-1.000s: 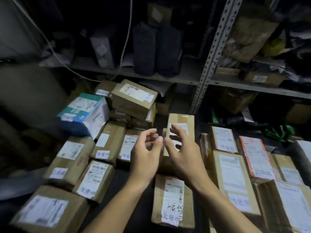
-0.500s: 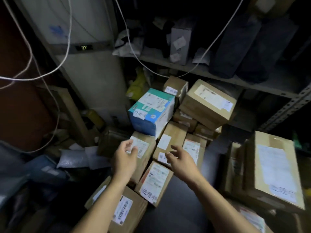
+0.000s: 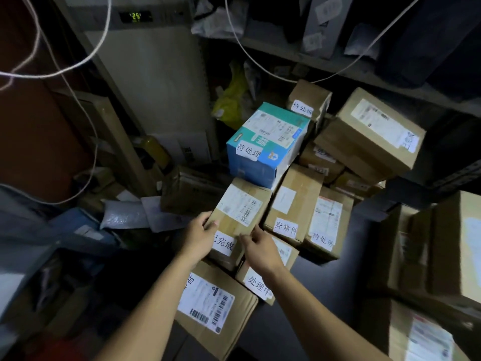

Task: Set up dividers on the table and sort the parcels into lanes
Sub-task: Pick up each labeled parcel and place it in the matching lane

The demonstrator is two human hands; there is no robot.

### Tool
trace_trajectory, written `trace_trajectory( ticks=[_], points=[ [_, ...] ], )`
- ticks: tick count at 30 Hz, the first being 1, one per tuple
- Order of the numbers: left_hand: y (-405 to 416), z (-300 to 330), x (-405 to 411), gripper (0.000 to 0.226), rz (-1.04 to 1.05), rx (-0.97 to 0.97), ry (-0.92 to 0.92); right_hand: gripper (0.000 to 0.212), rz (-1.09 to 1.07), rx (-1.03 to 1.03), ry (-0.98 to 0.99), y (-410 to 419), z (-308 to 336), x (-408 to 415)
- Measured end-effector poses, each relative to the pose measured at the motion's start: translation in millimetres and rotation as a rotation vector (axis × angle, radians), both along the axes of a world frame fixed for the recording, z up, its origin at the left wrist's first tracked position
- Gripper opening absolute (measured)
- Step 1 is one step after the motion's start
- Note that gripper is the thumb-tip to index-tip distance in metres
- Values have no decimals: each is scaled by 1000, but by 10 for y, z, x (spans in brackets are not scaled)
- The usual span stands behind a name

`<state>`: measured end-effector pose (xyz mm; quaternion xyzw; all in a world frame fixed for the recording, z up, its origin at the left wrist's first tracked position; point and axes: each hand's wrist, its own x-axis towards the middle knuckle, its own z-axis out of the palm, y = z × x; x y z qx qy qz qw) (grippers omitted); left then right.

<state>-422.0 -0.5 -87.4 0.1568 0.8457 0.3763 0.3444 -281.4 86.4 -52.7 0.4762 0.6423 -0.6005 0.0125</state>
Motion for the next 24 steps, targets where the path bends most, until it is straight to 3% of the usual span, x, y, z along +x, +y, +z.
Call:
trace_trajectory(
  ticks=[7,13,24],
  points=[
    [-64,368,201,7,25,45,-17,21,-104,19,37,2,188,187],
    [-106,689,737,4,26,135,-138,31,-140,46,75,65,337,702],
    [-113,1044,2043,19,-69,248,-138,32,-262,90,170,113,811,2197]
  ],
)
